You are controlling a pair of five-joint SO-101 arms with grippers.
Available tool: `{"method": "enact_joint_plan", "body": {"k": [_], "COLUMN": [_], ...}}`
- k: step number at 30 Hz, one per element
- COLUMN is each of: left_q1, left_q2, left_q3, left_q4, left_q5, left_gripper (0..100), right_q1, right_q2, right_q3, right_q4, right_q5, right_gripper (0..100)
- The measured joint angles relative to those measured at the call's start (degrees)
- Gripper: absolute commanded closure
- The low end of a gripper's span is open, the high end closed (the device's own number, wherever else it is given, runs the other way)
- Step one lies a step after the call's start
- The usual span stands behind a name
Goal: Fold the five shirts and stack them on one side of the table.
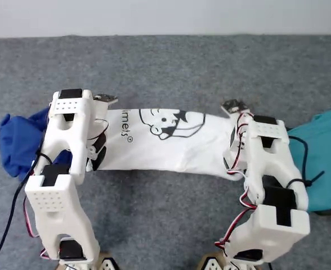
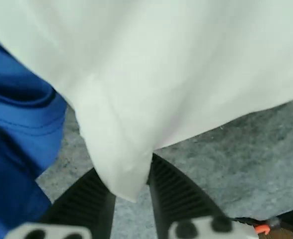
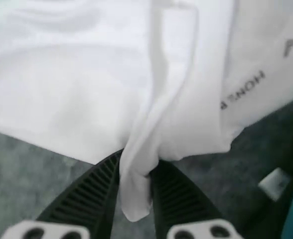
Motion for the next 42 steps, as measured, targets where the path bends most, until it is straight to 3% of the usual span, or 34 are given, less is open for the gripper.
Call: {"method": "enact_joint_plan", "body": {"k": [6,15,22,30,35,42], "left_q1": [0.0,-0.1,-0.3,-0.4,-0.8,-1.3], "left_q2": [0.0,-0.3,-0.4,-0.4,-0.4,-0.4], "left_q3": [1.2,11.1,11.5,11.5,11.5,11.5], "left_q4": [0.0,0.0,0.0,0.0,0.0,0.0], "left_q5": [0.0,-4.6,-5.1,-5.1,-5.0,-6.8], "left_gripper": [99,99,99,98,90,88], "right_q1": [1.1,13.5,14.9,15.1,15.2,16.0], "right_q2": [-8.9,-17.3,-18.6,-19.2,-19.1,-19.1], "right_q3": [7.5,21.3,26.5,27.0,25.4,18.7], "right_q4": [4.2,1.3,-1.1,1.1,5.5,10.5], "right_q5": [3.7,13.4,15.6,15.6,15.9,15.7], "right_gripper": [98.8,98.8,95.4,75.2,74.4,74.2]}}
